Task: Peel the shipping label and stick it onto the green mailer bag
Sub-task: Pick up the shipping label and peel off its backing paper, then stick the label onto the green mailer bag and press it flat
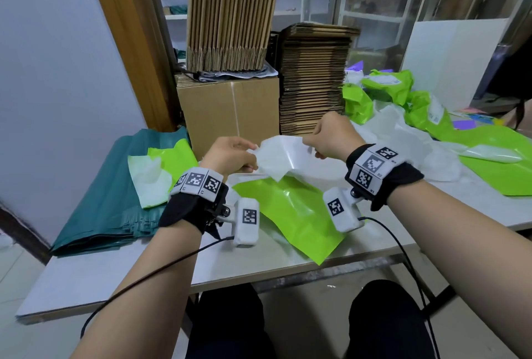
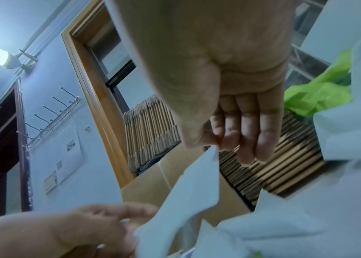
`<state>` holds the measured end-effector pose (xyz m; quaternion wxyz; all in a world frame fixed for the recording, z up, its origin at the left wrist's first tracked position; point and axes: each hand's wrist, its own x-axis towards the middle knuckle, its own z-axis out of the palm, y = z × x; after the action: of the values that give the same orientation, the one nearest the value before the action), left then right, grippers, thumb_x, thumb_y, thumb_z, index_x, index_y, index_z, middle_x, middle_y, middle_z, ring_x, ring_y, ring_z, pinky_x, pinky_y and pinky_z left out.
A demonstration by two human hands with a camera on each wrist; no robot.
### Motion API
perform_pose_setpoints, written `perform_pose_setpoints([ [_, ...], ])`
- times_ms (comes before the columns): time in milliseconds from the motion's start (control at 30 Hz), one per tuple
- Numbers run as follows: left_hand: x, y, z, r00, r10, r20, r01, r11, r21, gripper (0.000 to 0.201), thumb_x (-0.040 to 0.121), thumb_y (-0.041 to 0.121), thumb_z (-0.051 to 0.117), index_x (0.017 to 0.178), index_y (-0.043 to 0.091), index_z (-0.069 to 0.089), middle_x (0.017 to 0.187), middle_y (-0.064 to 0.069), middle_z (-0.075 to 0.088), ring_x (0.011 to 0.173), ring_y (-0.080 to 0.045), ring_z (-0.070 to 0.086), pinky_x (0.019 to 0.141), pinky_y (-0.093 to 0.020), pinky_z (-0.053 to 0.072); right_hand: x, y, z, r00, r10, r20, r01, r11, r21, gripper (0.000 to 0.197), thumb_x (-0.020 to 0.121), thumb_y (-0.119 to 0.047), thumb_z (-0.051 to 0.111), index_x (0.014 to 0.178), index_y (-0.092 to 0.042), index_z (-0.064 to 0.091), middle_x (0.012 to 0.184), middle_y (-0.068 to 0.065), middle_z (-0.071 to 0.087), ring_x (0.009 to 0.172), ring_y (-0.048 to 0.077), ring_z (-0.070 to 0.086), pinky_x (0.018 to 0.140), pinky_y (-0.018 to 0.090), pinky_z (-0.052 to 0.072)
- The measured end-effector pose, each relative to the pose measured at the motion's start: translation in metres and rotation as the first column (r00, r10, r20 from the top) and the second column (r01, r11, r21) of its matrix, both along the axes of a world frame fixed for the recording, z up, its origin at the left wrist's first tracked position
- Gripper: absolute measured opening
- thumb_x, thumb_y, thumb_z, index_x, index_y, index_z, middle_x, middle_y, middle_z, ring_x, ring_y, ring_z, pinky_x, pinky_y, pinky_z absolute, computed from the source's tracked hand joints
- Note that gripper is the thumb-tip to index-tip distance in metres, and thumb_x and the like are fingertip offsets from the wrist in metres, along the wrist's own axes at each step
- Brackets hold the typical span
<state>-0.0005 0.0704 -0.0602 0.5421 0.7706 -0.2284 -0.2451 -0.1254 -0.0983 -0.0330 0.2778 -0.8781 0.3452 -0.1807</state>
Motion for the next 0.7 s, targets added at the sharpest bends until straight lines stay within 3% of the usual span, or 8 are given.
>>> perform_pose_setpoints([
  [100, 0.01, 0.007, 0.002, 0.999, 0.052, 0.016, -0.053, 0.998, 0.04, 0.034, 0.074, -0.013, 0.062, 0.106, -0.003, 0.066, 0.073, -0.016, 0.066, 0.064, -0.024, 0.065, 0.071, -0.027, 0.061, -0.006, -0.011, 0.005, 0.999, -0.042, -0.024, 0.04, 0.997, -0.062, 0.02, 0.075, -0.017, 0.062, 0.07, 0.002, 0.067, 0.066, 0.02, 0.072, 0.066, 0.033, 0.073, 0.067, 0.038, 0.061],
  [267, 0.027, 0.02, 0.005, 0.992, 0.127, 0.022, -0.129, 0.989, 0.079, 0.023, 0.078, -0.009, 0.059, 0.097, 0.002, 0.066, 0.046, -0.006, 0.062, 0.052, -0.016, 0.062, 0.069, -0.027, 0.06, -0.013, -0.031, 0.011, 0.994, -0.106, -0.038, 0.099, 0.985, -0.141, 0.025, 0.072, -0.021, 0.065, 0.077, 0.004, 0.068, 0.077, 0.022, 0.07, 0.079, 0.036, 0.069, 0.073, 0.04, 0.059],
  [400, 0.042, 0.031, 0.009, 0.982, 0.183, 0.048, -0.187, 0.977, 0.103, 0.019, 0.081, -0.007, 0.059, 0.097, 0.002, 0.064, 0.067, -0.016, 0.063, 0.06, -0.019, 0.064, 0.068, -0.026, 0.058, -0.019, -0.035, 0.017, 0.984, -0.175, -0.029, 0.165, 0.962, -0.216, 0.025, 0.075, -0.02, 0.066, 0.063, -0.002, 0.055, 0.075, 0.019, 0.065, 0.08, 0.036, 0.064, 0.066, 0.035, 0.052],
  [467, 0.05, 0.038, 0.01, 0.973, 0.222, 0.066, -0.229, 0.965, 0.125, 0.012, 0.082, -0.007, 0.06, 0.087, 0.004, 0.064, 0.069, -0.017, 0.063, 0.048, -0.013, 0.065, 0.064, -0.025, 0.058, -0.022, -0.037, 0.018, 0.98, -0.199, -0.01, 0.191, 0.954, -0.232, 0.031, 0.077, -0.019, 0.067, 0.058, -0.006, 0.045, 0.073, 0.017, 0.057, 0.082, 0.037, 0.062, 0.062, 0.033, 0.044],
  [567, 0.062, 0.047, 0.011, 0.95, 0.296, 0.095, -0.308, 0.94, 0.146, 0.012, 0.08, -0.008, 0.061, 0.085, 0.003, 0.064, 0.074, -0.02, 0.063, 0.037, -0.011, 0.063, 0.058, -0.026, 0.058, -0.023, -0.036, 0.02, 0.981, -0.187, 0.055, 0.195, 0.951, -0.24, 0.024, 0.076, -0.02, 0.066, 0.066, -0.002, 0.054, 0.071, 0.017, 0.057, 0.083, 0.039, 0.062, 0.062, 0.032, 0.044],
  [633, 0.065, 0.049, 0.013, 0.949, 0.297, 0.11, -0.314, 0.928, 0.202, 0.024, 0.079, -0.008, 0.062, 0.1, 0.001, 0.065, 0.075, -0.018, 0.064, 0.046, -0.017, 0.066, 0.069, -0.035, 0.062, -0.021, -0.033, 0.022, 0.985, -0.146, 0.089, 0.164, 0.955, -0.247, 0.024, 0.076, -0.021, 0.065, 0.071, 0.002, 0.062, 0.071, 0.02, 0.065, 0.079, 0.039, 0.064, 0.067, 0.035, 0.053],
  [700, 0.057, 0.047, 0.018, 0.968, 0.214, 0.128, -0.243, 0.922, 0.3, 0.027, 0.08, 0.0, 0.064, 0.106, 0.006, 0.065, 0.082, -0.011, 0.062, 0.07, -0.027, 0.068, 0.087, -0.043, 0.058, -0.018, -0.026, 0.023, 0.991, -0.088, 0.103, 0.111, 0.96, -0.257, 0.025, 0.076, -0.023, 0.062, 0.072, 0.002, 0.066, 0.068, 0.021, 0.068, 0.074, 0.038, 0.065, 0.071, 0.039, 0.057],
])
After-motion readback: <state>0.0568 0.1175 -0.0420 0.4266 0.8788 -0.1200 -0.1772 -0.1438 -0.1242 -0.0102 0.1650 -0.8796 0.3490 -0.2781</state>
